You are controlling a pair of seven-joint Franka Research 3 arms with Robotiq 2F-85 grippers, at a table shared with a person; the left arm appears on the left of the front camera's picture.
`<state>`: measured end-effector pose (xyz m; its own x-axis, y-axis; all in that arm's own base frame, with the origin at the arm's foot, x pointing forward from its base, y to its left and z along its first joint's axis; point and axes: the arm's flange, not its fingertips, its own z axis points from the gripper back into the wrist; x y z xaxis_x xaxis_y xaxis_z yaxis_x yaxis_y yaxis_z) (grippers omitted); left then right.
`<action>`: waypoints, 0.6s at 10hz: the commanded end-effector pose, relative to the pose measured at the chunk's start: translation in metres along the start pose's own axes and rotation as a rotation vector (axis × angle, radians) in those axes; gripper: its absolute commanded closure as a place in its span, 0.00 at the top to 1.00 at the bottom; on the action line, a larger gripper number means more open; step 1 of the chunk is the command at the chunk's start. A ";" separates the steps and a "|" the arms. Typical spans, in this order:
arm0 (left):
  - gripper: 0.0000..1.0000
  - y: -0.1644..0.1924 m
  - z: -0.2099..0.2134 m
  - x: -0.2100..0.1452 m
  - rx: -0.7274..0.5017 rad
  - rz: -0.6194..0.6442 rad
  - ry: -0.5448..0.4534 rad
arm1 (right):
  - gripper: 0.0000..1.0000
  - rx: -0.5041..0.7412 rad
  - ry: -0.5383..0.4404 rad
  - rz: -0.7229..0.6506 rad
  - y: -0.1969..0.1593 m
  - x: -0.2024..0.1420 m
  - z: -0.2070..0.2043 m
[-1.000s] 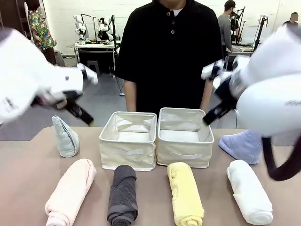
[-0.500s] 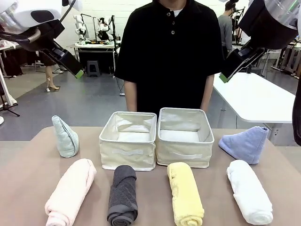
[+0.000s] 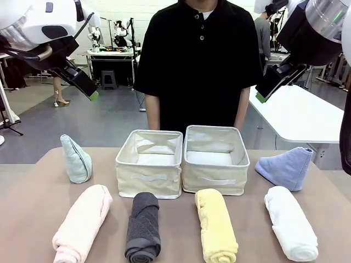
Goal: Sort the towels based on their folding style.
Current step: Pick up one triangle-folded towel and place it in the left Fabric basket.
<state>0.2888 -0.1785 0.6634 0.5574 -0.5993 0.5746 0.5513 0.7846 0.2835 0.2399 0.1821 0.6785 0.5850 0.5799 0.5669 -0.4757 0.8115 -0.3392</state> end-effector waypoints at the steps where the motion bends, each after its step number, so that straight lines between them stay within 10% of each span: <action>1: 1.00 0.079 0.020 0.009 -0.567 -0.093 0.173 | 1.00 0.251 0.064 -0.079 -0.052 -0.003 0.000; 6: 1.00 0.259 0.009 -0.045 -0.984 0.019 0.067 | 1.00 0.942 -0.130 -0.280 -0.237 -0.105 -0.018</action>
<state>0.3683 0.0338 0.7119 0.5323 -0.5970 0.6002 0.8447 0.3280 -0.4229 0.2913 -0.0467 0.6884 0.6300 0.3496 0.6935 -0.7351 0.5564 0.3873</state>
